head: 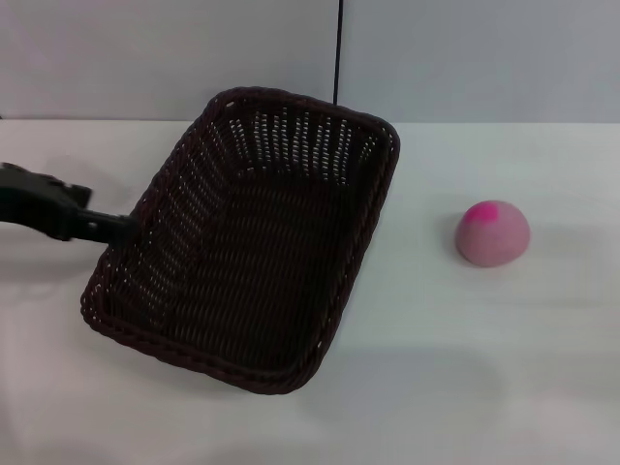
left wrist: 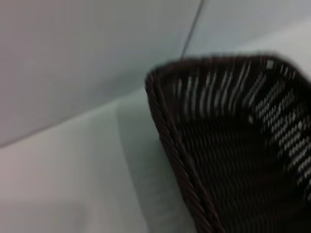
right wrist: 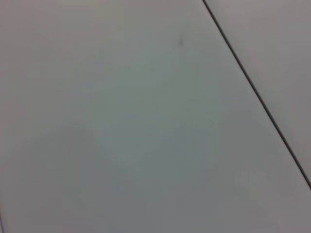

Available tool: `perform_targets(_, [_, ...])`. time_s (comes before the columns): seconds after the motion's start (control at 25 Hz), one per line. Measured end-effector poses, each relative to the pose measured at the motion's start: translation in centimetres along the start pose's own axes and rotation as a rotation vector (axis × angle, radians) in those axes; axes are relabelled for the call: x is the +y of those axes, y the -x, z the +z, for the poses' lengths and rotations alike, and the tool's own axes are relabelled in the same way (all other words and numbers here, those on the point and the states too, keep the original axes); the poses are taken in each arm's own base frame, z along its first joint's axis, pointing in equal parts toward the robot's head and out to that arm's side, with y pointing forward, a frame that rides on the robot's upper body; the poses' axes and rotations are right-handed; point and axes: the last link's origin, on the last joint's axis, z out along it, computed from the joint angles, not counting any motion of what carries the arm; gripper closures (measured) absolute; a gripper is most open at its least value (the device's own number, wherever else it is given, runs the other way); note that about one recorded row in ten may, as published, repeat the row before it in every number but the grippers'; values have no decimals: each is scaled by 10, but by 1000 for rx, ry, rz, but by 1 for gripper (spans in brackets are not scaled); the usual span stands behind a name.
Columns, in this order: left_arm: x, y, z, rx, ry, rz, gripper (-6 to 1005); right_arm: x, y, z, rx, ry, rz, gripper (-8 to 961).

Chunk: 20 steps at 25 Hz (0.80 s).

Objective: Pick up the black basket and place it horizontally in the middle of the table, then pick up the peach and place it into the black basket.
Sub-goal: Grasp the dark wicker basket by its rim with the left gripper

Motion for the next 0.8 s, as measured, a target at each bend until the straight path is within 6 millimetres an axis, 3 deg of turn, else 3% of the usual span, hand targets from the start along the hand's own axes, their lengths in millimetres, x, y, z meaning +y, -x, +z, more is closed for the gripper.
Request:
perform_targets(0.2, [16,-28,28,-127,-75,47,197,-2,1,-2,-9,-18,3,294])
perform_targets(0.8, [29,-53,62,-226,-141,48,197,-5,3,2,-24,-33,-1,295])
